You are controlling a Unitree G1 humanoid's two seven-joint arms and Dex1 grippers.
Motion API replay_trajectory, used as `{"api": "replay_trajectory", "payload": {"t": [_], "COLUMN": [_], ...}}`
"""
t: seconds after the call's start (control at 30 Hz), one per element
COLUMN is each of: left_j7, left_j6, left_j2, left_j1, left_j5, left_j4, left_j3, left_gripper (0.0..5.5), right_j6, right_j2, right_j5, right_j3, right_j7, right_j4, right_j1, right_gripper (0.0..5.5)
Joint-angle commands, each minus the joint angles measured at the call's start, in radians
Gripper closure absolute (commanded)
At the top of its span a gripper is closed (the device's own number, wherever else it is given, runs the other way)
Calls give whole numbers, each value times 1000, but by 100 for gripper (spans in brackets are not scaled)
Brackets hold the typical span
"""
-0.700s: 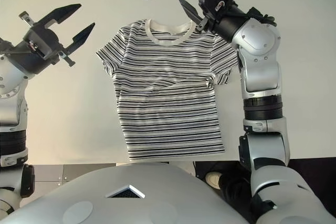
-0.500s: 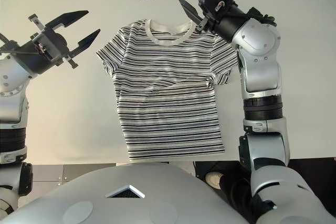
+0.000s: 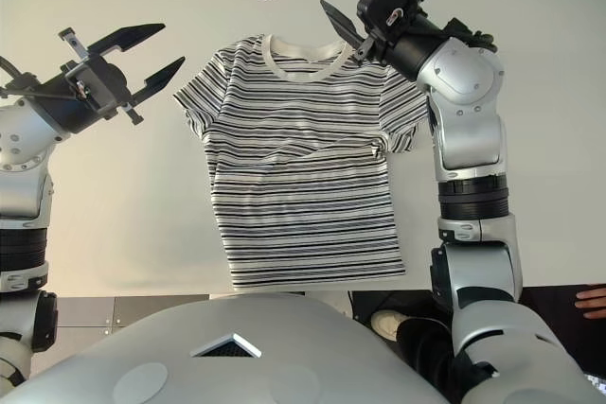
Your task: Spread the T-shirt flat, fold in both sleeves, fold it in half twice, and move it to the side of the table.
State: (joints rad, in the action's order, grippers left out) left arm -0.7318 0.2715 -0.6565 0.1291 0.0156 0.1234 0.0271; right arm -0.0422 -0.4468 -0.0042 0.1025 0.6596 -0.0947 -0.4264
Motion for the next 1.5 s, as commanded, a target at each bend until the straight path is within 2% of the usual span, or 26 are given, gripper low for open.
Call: {"api": "replay_trajectory", "payload": {"t": [0.03, 0.67, 0.77, 0.9, 1.03, 1.17, 1.37, 1.5], "left_j7": [-1, 10, 7, -7, -30, 11, 112, 213], "left_j6": [8, 14, 40, 134, 232, 317, 394, 414], "left_j2": [-10, -8, -38, -67, 21, 118, 247, 289], "left_j1": [11, 6, 29, 167, 396, 573, 711, 751], "left_j5": [-13, -17, -92, -277, -367, -441, -507, -624], "left_j4": [-1, -2, -47, -232, -505, -771, -1070, -1216], "left_j3": [5, 1, 26, 142, 277, 364, 432, 522], "left_gripper": [364, 364, 364, 364, 364, 364, 364, 364], "right_j6": [4, -5, -5, -3, 5, 9, 20, 26], "right_j2": [-7, -5, -7, -11, -16, -16, -13, -12], "right_j5": [-7, -11, -11, -10, -7, -7, -9, -7], "right_j3": [10, 24, 25, 21, 16, 14, 12, 13], "right_j7": [3, 4, 5, 1, -3, -4, -12, -15], "right_j4": [10, -2, -1, 5, 20, 28, 45, 58], "right_j1": [0, -6, -10, -10, -10, -7, 2, 4], "right_gripper": [334, 334, 334, 334, 334, 334, 334, 334]}}
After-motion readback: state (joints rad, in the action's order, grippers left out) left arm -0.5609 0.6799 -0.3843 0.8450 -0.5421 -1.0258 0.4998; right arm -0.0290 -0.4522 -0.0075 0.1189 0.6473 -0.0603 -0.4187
